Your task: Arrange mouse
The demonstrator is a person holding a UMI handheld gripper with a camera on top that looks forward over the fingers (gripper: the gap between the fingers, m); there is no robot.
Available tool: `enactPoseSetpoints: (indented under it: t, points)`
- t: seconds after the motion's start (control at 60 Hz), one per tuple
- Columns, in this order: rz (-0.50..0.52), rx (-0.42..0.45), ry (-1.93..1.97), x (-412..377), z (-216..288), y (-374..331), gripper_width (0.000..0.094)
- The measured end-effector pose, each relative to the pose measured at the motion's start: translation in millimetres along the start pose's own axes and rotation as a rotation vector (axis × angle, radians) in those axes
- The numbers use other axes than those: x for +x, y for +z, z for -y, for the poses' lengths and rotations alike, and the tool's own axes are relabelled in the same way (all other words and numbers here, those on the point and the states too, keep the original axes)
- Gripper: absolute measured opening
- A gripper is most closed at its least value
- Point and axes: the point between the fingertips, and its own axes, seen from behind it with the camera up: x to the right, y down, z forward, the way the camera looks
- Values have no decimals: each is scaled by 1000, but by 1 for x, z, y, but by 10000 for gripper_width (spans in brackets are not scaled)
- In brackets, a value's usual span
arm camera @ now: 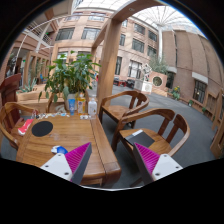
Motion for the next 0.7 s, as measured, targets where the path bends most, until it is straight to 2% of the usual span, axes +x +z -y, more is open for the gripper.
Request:
enactPoseSetpoints:
  t: [0.117, 0.283, 0.4, 0.5, 0.7]
  points:
    - [-4, -51, -4, -2, -26, 6, 852]
    - [55, -156, -22, -35, -98, 41, 851]
    - [151, -245, -26, -81, -150, 56, 858]
    - [244, -276, -38, -130, -175, 68, 857]
    - [403, -268, -44, -226, -188, 104, 854]
